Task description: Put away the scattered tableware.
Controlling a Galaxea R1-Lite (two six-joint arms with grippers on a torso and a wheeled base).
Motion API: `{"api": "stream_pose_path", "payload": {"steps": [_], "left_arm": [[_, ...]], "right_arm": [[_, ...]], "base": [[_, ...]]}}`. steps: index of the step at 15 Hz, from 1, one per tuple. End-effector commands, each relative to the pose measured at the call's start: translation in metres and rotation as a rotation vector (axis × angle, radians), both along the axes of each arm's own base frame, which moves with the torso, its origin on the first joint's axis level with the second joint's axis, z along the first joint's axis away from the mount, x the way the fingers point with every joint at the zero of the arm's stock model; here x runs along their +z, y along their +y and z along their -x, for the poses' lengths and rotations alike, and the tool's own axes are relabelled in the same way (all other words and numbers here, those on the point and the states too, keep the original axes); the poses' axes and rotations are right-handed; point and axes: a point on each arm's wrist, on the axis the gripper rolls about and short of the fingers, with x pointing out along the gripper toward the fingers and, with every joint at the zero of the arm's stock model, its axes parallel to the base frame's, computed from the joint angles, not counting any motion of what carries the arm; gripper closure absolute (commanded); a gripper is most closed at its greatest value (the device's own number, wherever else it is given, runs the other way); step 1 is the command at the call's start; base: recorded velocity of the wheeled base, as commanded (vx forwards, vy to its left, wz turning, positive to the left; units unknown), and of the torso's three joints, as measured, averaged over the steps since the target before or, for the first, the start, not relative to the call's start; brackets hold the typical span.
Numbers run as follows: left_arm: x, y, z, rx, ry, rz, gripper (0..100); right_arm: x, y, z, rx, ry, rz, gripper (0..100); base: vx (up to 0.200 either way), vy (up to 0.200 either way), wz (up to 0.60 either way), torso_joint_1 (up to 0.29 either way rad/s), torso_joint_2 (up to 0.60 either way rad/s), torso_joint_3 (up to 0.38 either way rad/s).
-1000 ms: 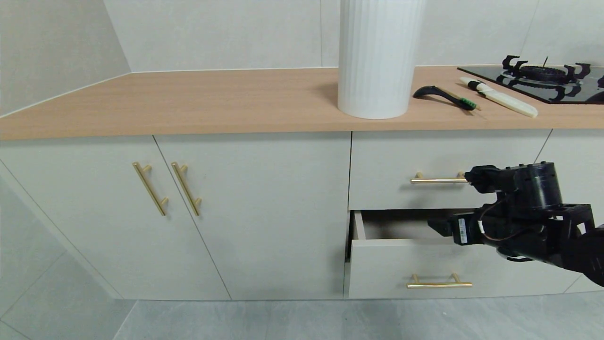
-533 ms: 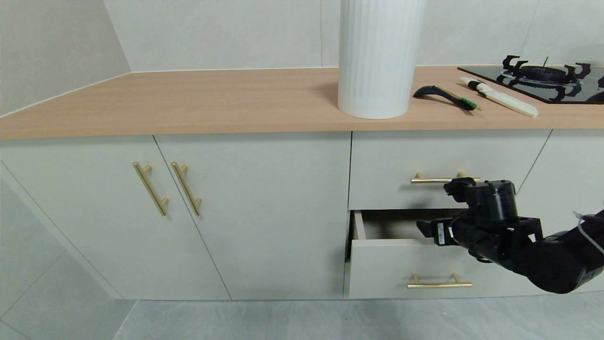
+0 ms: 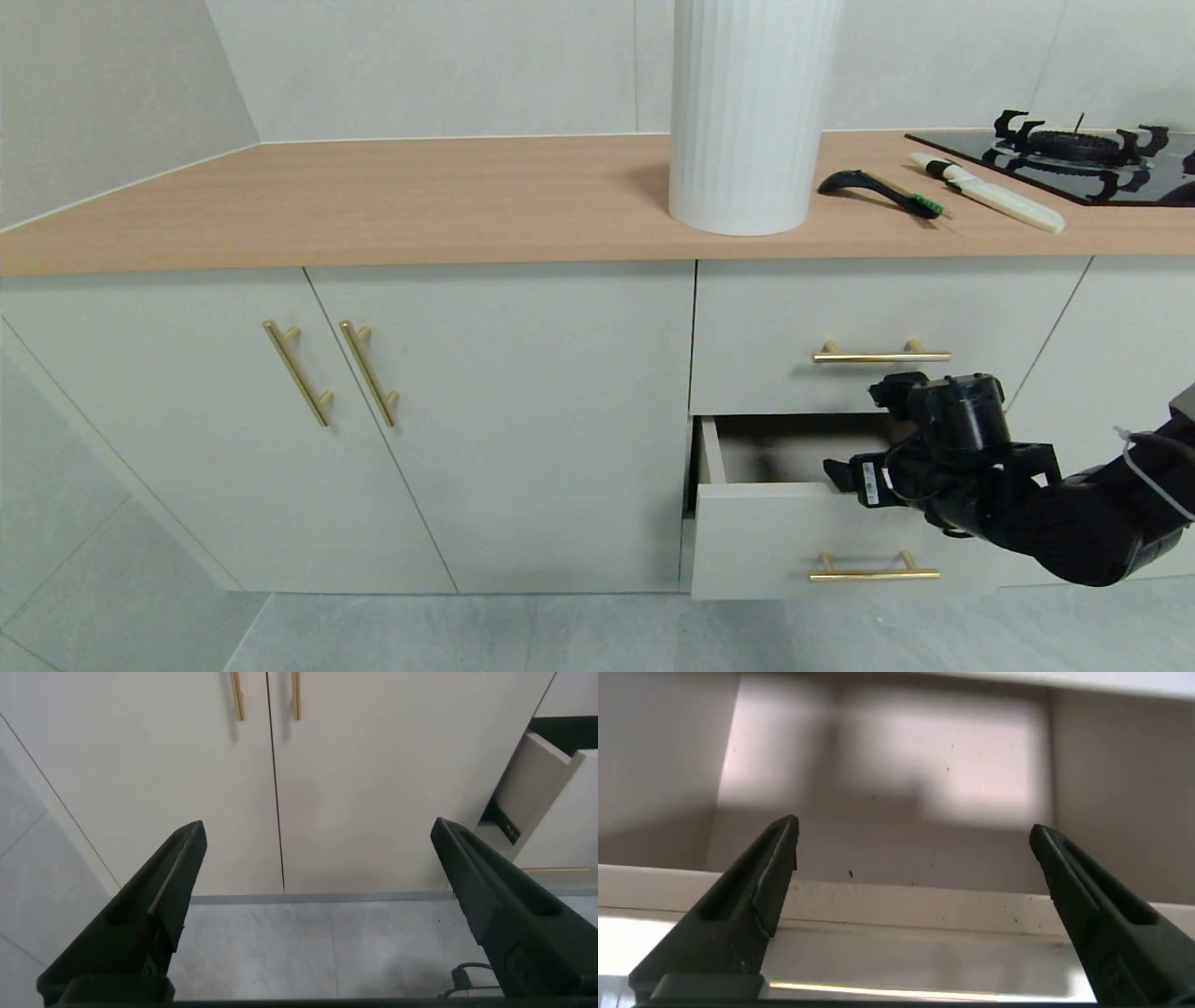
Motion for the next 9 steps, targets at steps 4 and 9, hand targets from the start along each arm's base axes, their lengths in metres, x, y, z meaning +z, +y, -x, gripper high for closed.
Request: {"api": "stream_pose_path", "payload": {"steps": [4,9], "left_arm": [[0.0,0.0,0.0,0.0,0.0,0.0,0],[0.0,0.0,0.0,0.0,0.0,0.0,0]], "right_arm": [[0.027,-0.005,0.019,0.044,0.059,-0.012,0],[0.048,-0.009,0.045,0.112,0.267,-0.005,0]], "base": [[0.0,0.0,0.0,0.0,0.0,0.0],[0.0,0.0,0.0,0.0,0.0,0.0]]}}
